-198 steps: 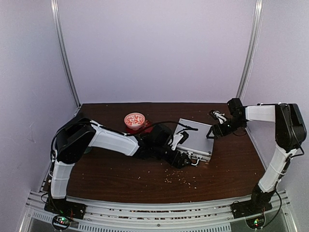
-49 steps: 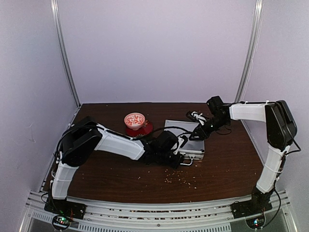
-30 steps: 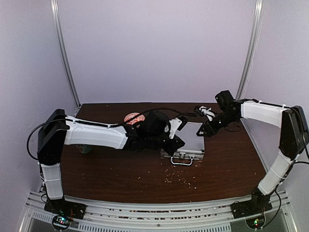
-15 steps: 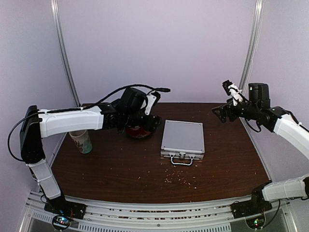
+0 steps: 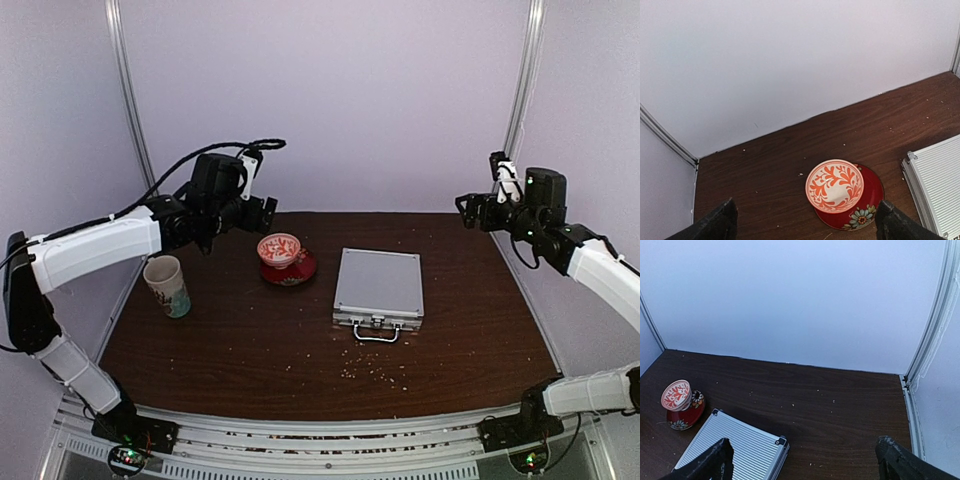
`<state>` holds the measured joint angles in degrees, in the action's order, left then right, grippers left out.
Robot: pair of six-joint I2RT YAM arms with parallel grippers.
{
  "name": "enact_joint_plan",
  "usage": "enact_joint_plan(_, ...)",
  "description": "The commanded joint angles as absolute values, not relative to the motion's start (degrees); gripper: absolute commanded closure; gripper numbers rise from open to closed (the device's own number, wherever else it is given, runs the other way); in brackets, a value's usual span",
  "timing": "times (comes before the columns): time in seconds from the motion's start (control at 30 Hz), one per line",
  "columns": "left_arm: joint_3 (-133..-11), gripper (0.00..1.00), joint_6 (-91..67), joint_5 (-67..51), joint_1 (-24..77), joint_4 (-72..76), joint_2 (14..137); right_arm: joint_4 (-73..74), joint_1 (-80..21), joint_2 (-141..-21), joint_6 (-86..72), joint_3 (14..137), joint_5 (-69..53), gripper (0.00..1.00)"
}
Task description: Pack up texas hold em set
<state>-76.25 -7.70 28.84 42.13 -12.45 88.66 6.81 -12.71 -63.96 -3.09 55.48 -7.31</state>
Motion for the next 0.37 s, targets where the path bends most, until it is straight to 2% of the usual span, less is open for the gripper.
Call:
enact_joint_plan(0.0, -73.96, 0.02, -7.35, 31.61, 40.57, -8.69, 86.92, 6.74, -10.68, -62.27, -3.18, 56.60, -5.04, 0.00)
enact_joint_plan(0.33, -72.74, 0.02, -8.66, 27.05, 39.92, -8.19, 83.87, 7.52, -9.02, -62.31, -1.58, 55.92, -6.79, 0.00)
